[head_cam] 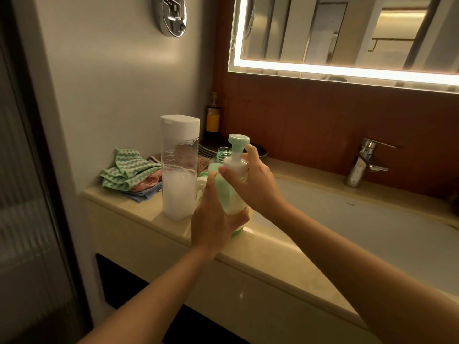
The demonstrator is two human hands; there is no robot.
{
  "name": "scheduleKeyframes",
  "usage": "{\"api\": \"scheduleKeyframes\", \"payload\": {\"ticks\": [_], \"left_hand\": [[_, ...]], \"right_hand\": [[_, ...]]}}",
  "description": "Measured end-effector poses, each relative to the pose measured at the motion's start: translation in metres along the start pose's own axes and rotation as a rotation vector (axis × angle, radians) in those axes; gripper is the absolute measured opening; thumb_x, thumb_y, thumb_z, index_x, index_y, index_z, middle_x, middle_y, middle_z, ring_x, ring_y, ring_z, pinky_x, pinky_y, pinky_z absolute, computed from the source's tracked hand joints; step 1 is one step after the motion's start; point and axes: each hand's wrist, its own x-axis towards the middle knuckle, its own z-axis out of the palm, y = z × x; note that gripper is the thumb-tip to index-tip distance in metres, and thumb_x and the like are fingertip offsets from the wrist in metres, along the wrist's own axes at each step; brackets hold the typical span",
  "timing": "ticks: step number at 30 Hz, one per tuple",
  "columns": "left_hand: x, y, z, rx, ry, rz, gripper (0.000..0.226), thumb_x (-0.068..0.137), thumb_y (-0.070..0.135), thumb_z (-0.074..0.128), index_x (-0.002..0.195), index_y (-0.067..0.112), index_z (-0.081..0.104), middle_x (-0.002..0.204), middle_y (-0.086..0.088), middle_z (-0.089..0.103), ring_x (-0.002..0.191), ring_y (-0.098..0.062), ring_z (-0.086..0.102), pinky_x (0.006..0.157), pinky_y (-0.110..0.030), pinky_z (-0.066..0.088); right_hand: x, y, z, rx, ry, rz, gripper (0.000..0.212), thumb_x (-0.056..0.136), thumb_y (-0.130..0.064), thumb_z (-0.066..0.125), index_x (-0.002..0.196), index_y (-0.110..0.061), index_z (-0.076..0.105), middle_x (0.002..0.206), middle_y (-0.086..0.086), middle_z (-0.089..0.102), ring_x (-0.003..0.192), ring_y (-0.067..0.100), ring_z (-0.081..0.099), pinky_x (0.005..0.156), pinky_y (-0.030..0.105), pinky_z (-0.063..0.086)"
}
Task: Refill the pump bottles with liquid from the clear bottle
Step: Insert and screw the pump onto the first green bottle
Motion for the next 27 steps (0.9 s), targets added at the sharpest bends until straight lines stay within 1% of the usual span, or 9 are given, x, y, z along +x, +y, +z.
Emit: {"api": "scheduleKeyframes", "payload": {"ticks": [4,8,11,14,16,20,23,25,27], "left_hand": [[0.0005,-0.0021,0.0013,0.009,-0.001,-0.004,0.106,0.065,0.044,0.077,0.144,0.021,0.011,0.136,-0.004,0.043,0.116,-0.024,0.050,0.087,-0.030,0.046],[-0.0003,-0.0024,0.0005,0.014,0.003,-0.005,0.106,0.065,0.048,0.076,0.144,0.022,0.011,0.136,-0.003,0.044,0.116,-0.021,0.050,0.088,-0.029,0.045],[-0.0002,-0.0019,0.0008,0.013,0.001,-0.016,0.106,0.065,0.049,0.075,0.145,0.022,0.011,0.137,-0.004,0.044,0.118,-0.022,0.050,0.091,-0.031,0.046],[0.0004,-0.0017,0.0016,0.024,0.010,-0.003,0.106,0.065,0.050,0.075,0.144,0.022,0.011,0.136,-0.004,0.044,0.115,-0.022,0.051,0.088,-0.030,0.047],[0.0004,-0.0025,0.0015,0.013,0.000,-0.010,0.106,0.065,0.048,0.076,0.144,0.022,0.010,0.135,-0.004,0.044,0.113,-0.022,0.052,0.087,-0.031,0.048],[0.0001,-0.0029,0.0013,0.012,0.006,-0.007,0.105,0.065,0.048,0.076,0.144,0.022,0.011,0.134,-0.004,0.045,0.113,-0.022,0.052,0.087,-0.030,0.046],[0.0004,-0.0016,0.0014,0.011,-0.006,-0.012,0.105,0.066,0.048,0.075,0.145,0.022,0.011,0.136,-0.004,0.043,0.116,-0.022,0.050,0.089,-0.030,0.045],[0.0007,-0.0012,0.0011,0.012,-0.004,-0.007,0.105,0.066,0.048,0.075,0.145,0.021,0.011,0.136,-0.004,0.043,0.116,-0.022,0.050,0.088,-0.030,0.045],[0.0010,-0.0015,0.0014,0.019,0.001,-0.001,0.105,0.066,0.048,0.075,0.145,0.021,0.011,0.135,-0.005,0.044,0.115,-0.023,0.051,0.087,-0.031,0.046]], "right_hand": [[-0.0031,0.0011,-0.0025,0.021,-0.026,-0.029,0.042,0.090,-0.042,0.051,0.120,-0.012,0.052,0.113,0.002,0.061,0.097,0.015,0.057,0.077,0.026,0.048],[-0.0061,0.0009,-0.0042,-0.139,0.131,-0.049,0.050,0.081,-0.053,0.058,0.111,-0.014,0.055,0.103,0.000,0.065,0.086,0.011,0.057,0.071,0.028,0.047],[-0.0055,-0.0002,-0.0070,-0.169,0.154,-0.008,0.054,0.074,-0.061,0.060,0.100,-0.017,0.045,0.095,0.000,0.060,0.081,0.015,0.057,0.069,0.033,0.051],[-0.0037,0.0007,-0.0073,-0.019,0.007,-0.003,0.056,0.083,-0.051,0.057,0.124,-0.017,0.040,0.118,0.002,0.058,0.104,0.018,0.056,0.080,0.033,0.050],[-0.0056,0.0017,-0.0067,0.008,-0.058,-0.044,0.051,0.089,-0.042,0.054,0.131,-0.016,0.042,0.125,0.002,0.056,0.109,0.018,0.054,0.086,0.032,0.049],[-0.0074,0.0013,-0.0069,-0.041,0.086,-0.039,0.047,0.082,-0.045,0.063,0.115,-0.013,0.055,0.109,0.002,0.064,0.093,0.015,0.058,0.079,0.032,0.050],[-0.0058,-0.0028,-0.0068,-0.125,0.134,0.016,0.054,0.073,-0.054,0.068,0.105,-0.015,0.050,0.099,-0.001,0.061,0.085,0.014,0.056,0.073,0.031,0.049],[-0.0038,-0.0061,-0.0076,-0.160,0.131,0.022,0.056,0.072,-0.056,0.067,0.104,-0.015,0.045,0.097,-0.001,0.058,0.083,0.014,0.053,0.069,0.029,0.044],[-0.0016,-0.0071,-0.0091,-0.093,0.067,0.032,0.056,0.077,-0.052,0.064,0.113,-0.014,0.044,0.106,0.002,0.058,0.092,0.016,0.054,0.072,0.029,0.044]]}}
